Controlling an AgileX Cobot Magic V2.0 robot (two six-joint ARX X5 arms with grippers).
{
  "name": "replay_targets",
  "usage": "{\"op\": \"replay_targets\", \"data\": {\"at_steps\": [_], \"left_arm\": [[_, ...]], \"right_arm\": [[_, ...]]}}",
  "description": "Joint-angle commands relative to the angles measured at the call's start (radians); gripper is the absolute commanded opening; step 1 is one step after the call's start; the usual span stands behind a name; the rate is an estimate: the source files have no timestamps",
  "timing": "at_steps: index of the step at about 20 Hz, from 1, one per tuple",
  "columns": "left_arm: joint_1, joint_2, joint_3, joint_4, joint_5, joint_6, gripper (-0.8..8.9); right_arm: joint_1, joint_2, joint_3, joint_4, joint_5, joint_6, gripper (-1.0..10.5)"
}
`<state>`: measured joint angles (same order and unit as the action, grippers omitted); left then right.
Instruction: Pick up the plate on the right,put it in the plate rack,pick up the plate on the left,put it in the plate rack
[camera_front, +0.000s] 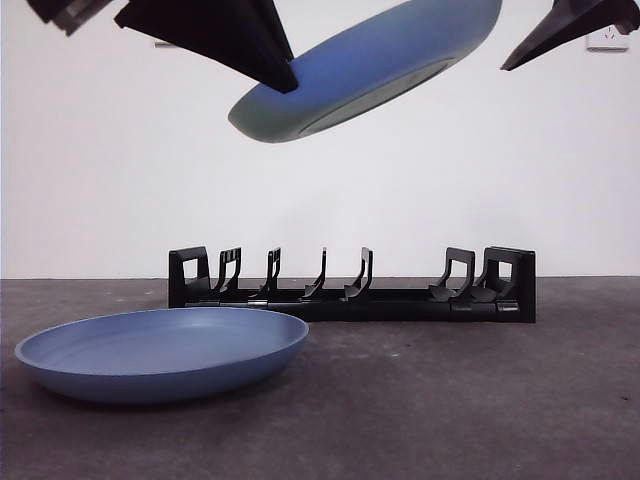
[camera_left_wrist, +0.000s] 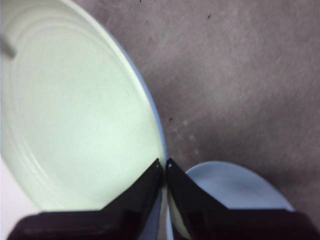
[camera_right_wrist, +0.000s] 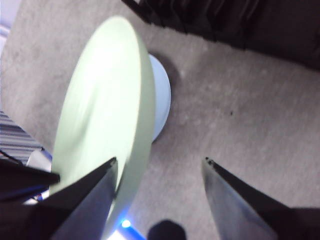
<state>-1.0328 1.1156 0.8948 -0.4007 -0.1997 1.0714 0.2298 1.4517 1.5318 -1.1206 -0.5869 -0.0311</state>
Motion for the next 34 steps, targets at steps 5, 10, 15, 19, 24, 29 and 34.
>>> {"op": "replay_targets", "data": {"at_steps": [5, 10, 15, 19, 24, 29, 34], "left_arm": [[0.022, 0.000, -0.001, 0.011, 0.125, -0.233, -0.08], [0.162, 0.000, -0.001, 0.180, 0.335, -0.497, -0.08], [0.371, 0.000, -0.001, 0.442, 0.563, -0.783, -0.08], [0.497, 0.018, -0.001, 0.553, 0.663, -0.923, -0.08], [0.639, 0.111, -0.001, 0.674, 0.816, -1.062, -0.08], [0.715, 0.284, 0.066, 0.701, 0.884, -1.079, -0.08], [0.742, 0.457, 0.191, 0.692, 0.920, -1.079, -0.08]], "right_arm": [[-0.002, -0.063, 0.149, 0.101, 0.134, 0.005, 2.9], [-0.002, -0.191, 0.183, 0.179, 0.452, 0.029, 2.8], [-0.001, -0.226, 0.180, 0.014, 0.448, -0.027, 2.8], [0.000, -0.226, 0.142, -0.052, 0.330, -0.027, 2.8], [0.000, -0.226, 0.035, -0.054, 0.186, -0.026, 2.8], [0.027, -0.226, -0.138, -0.022, 0.145, -0.026, 2.8], [0.082, -0.226, -0.284, 0.054, 0.142, 0.000, 2.8]]}}
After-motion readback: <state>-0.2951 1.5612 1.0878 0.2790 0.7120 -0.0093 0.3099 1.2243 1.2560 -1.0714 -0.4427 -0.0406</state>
